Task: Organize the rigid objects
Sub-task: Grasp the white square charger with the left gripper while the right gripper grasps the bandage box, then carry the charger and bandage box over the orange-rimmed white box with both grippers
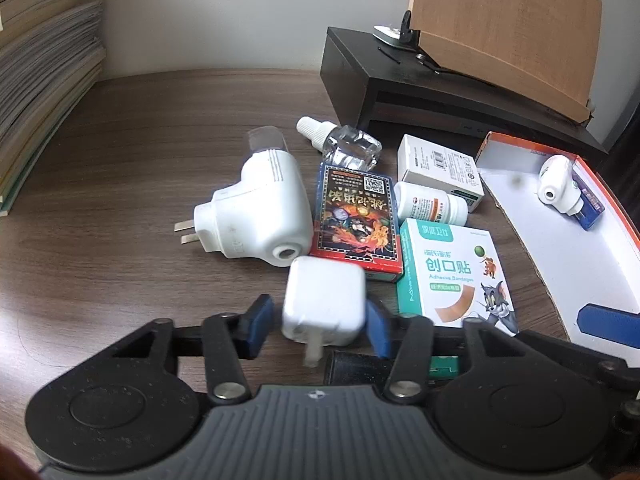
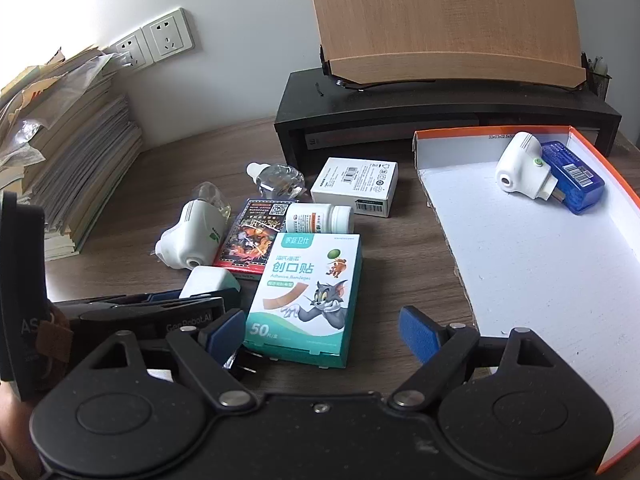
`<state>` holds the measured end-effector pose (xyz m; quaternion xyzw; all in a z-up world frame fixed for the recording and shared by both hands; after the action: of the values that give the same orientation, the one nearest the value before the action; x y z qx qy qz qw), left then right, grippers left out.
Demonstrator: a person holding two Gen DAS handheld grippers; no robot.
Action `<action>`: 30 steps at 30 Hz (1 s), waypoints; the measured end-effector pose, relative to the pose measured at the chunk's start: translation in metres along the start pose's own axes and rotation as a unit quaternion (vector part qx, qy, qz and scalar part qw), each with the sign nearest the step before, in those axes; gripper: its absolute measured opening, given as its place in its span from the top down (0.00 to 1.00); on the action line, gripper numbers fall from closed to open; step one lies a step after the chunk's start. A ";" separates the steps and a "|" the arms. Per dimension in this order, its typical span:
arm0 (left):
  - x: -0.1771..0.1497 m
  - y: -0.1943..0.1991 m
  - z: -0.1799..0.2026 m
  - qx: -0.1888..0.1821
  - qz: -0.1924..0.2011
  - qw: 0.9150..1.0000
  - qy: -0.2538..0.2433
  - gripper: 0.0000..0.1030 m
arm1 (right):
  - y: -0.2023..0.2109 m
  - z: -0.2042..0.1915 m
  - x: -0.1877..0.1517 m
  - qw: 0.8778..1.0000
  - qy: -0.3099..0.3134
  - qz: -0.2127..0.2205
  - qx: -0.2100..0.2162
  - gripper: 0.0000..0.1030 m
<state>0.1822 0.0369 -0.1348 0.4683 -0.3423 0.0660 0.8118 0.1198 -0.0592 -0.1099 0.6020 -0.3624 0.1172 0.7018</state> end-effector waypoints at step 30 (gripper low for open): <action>0.006 0.068 -0.010 -0.002 0.094 0.994 0.050 0.59 | -0.022 0.007 0.039 1.000 0.016 -0.004 -0.025 0.19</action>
<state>0.1624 0.0817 -0.0857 0.4288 -0.3441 0.1643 0.8190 0.1586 -0.0819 -0.1010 0.5836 -0.3517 0.1143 0.7230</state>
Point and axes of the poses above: each gripper's, at about its wrist camera, not at the fingertips, and y roughly against the way its jaws point, z to its right, x to its top, the point moved 8 cm from there along -y, roughly the way its jaws point, and after that the axes turned 15 degrees about -x, right-handed, at the moved point
